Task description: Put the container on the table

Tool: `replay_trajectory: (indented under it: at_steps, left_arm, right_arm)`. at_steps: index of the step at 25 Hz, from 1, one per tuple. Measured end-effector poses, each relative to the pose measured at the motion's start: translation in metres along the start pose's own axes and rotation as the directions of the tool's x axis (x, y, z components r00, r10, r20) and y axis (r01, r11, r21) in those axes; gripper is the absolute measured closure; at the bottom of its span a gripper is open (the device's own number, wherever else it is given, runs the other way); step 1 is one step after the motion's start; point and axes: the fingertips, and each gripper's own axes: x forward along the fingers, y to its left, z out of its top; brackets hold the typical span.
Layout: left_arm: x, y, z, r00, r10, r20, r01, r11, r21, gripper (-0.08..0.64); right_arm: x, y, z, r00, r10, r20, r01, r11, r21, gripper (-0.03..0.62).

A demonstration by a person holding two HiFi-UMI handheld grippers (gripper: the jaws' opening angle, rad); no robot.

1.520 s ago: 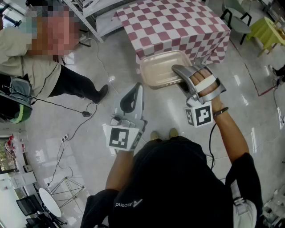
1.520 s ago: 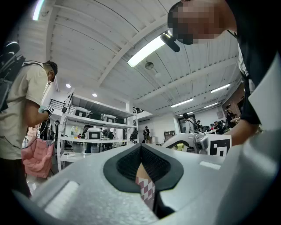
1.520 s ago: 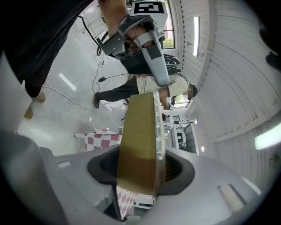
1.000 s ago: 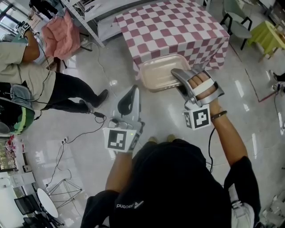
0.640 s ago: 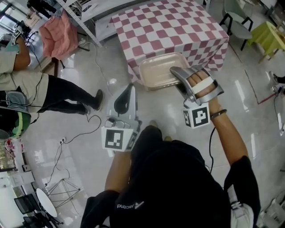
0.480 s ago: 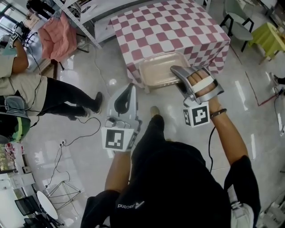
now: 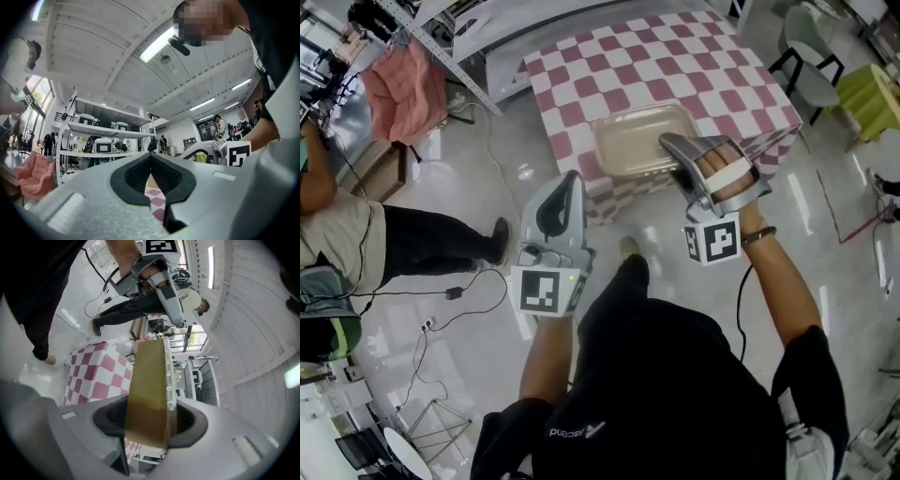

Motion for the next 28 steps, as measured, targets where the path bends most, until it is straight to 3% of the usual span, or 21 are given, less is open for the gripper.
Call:
replay_trajectory:
  at_steps: [6, 13, 28]
  left_arm:
    - [0.097, 0.069, -0.035, 0.999, -0.043, -0.017, 0.043, 0.999, 0.002, 0.551]
    - [0.167, 0.122, -0.077, 0.996, -0.078, -0.032, 0.078, 0.997, -0.015, 0.551]
    - [0.232, 0.156, -0.128, 0.996, -0.031, -0.089, 0.029, 0.999, -0.025, 0.551]
  right_arm:
    - [0.116, -0.017, -0.044, 0.999, 0.005, -0.038, -0.004, 1.000, 0.021, 0.382]
    - [0.214, 0.000, -0.072, 0.996, 0.059, -0.060, -0.058, 0.998, 0.020, 0.382]
    - [0.340, 0.073, -0.122, 0.974, 0.225, -0.043, -0.224, 0.974, 0.012, 0.380]
